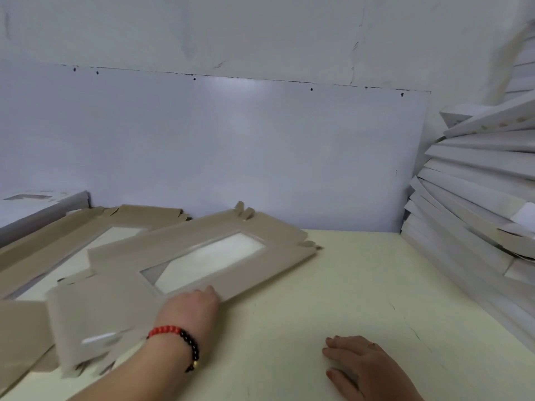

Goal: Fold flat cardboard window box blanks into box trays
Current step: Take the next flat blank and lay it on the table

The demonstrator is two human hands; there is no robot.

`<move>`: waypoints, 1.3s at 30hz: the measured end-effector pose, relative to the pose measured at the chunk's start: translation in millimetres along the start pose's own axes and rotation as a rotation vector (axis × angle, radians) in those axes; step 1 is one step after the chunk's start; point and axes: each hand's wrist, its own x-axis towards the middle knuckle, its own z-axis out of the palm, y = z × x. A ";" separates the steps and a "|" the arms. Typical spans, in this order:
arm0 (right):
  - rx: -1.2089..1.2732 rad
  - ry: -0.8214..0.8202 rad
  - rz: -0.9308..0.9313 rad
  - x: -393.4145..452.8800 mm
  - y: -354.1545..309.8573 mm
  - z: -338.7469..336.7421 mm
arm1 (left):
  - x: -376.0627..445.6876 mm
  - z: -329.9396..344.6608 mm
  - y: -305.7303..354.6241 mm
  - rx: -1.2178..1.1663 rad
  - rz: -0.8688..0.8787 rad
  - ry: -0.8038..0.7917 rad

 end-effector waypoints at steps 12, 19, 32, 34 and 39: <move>-0.119 0.196 0.021 -5.0 -3.1 -13.3 | -36.1 24.0 24.6 -0.036 0.278 0.012; -0.020 -0.010 0.333 21.4 14.0 -0.2 | -14.5 15.8 0.4 -0.133 0.074 0.061; -0.037 0.207 0.235 24.4 19.5 1.3 | -17.8 -12.8 -20.8 -0.250 0.172 0.545; -0.123 0.352 0.079 17.2 19.0 -2.4 | -29.3 -9.9 -19.3 -0.210 0.287 0.694; -0.350 0.509 -0.006 6.2 23.0 -21.1 | -50.5 8.1 -16.0 -0.243 0.419 0.726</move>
